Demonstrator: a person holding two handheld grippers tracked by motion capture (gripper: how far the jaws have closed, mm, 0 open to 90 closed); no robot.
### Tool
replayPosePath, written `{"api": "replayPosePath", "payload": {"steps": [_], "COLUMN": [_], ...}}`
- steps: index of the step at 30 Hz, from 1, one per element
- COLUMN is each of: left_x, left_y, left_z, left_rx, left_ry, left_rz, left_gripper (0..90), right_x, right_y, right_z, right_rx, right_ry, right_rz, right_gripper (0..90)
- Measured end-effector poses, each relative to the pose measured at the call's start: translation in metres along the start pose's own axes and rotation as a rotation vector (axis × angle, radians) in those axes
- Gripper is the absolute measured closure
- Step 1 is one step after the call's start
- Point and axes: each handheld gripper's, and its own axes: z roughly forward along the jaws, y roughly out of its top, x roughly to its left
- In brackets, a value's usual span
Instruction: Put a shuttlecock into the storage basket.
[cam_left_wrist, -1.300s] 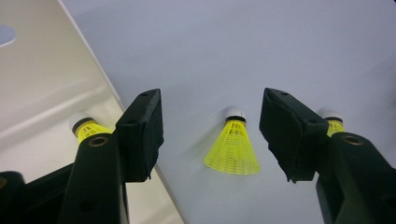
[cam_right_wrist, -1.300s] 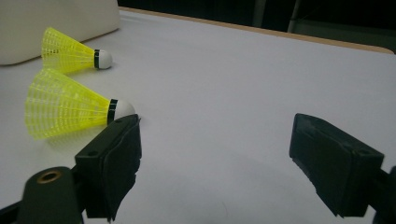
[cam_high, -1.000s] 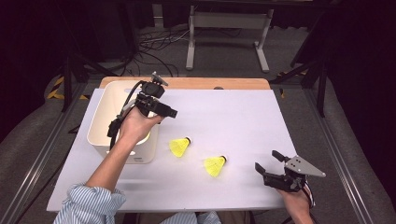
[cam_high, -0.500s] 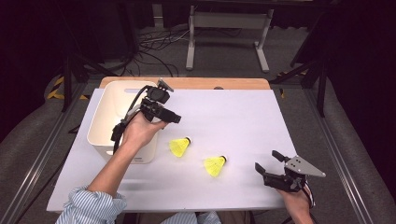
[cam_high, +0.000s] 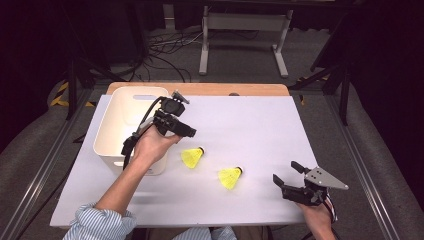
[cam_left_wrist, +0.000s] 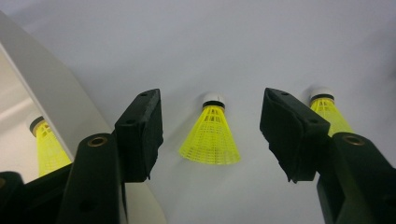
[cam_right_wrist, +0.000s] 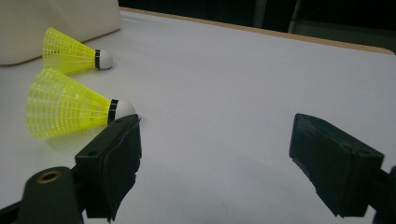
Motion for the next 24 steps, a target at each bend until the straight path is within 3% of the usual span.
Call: {"api": "replayPosePath", "payload": {"steps": [8,24], "left_x": [-0.007,-0.013], "left_y": [-0.005,-0.016], "left_z": [0.002,0.011], "left_rx": [-0.006,0.014], "left_ry": [0.011,0.013], "left_rz": [0.022,0.024], "left_gripper": [39.7,39.2], "right_x": [0.0,0.0], "right_y": [0.0,0.0], "right_z": [0.0,0.0], "right_rx": [-0.001,0.0], "right_ry": [0.001,0.001], "right_rz": [-0.002,-0.003], "right_gripper": [17.4,17.4]}}
